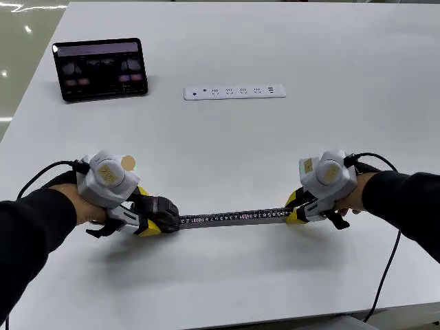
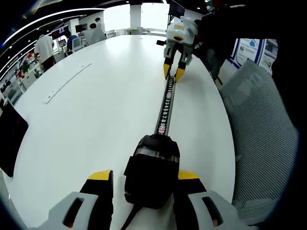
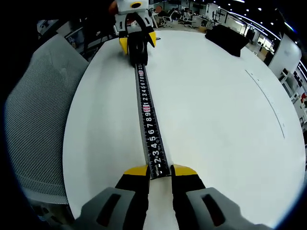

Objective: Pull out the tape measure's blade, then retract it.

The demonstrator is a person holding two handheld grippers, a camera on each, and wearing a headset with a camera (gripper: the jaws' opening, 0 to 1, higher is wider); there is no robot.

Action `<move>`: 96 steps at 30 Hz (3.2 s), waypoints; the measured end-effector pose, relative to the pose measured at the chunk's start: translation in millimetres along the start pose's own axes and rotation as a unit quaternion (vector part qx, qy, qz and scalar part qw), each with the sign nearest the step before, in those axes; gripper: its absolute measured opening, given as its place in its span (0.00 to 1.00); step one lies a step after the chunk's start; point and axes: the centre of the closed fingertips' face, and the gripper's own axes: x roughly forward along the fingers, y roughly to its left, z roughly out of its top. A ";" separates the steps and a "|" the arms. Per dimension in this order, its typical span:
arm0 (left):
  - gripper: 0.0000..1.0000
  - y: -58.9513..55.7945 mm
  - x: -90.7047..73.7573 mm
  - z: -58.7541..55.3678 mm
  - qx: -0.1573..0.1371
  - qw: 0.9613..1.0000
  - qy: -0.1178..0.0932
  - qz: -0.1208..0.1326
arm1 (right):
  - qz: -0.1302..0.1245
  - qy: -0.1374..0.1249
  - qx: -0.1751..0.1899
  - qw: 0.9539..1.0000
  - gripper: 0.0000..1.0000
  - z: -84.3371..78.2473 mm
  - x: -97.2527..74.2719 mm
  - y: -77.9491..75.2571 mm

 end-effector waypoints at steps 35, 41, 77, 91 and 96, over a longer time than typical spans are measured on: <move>1.00 -10.8 -98.2 -39.9 -0.194 0.950 -0.185 0.162 | -0.169 -0.138 0.168 0.961 0.78 -44.4 -99.8 27.6; 1.00 -18.2 -122.1 -50.5 -0.192 0.946 -0.195 0.171 | -0.180 -0.140 0.180 0.957 0.85 -61.6 -116.3 42.0; 1.00 -32.6 -165.3 -70.7 -0.192 0.934 -0.202 0.223 | -0.226 -0.157 0.210 0.938 1.00 -91.2 -167.6 77.8; 0.98 -41.3 -158.9 -84.9 -0.218 0.940 -0.165 0.205 | -0.225 -0.152 0.210 0.939 1.00 -95.7 -170.4 86.0; 1.00 -41.3 -158.4 -80.0 -0.213 0.939 -0.174 0.207 | -0.226 -0.152 0.210 0.939 1.00 -94.9 -169.9 86.6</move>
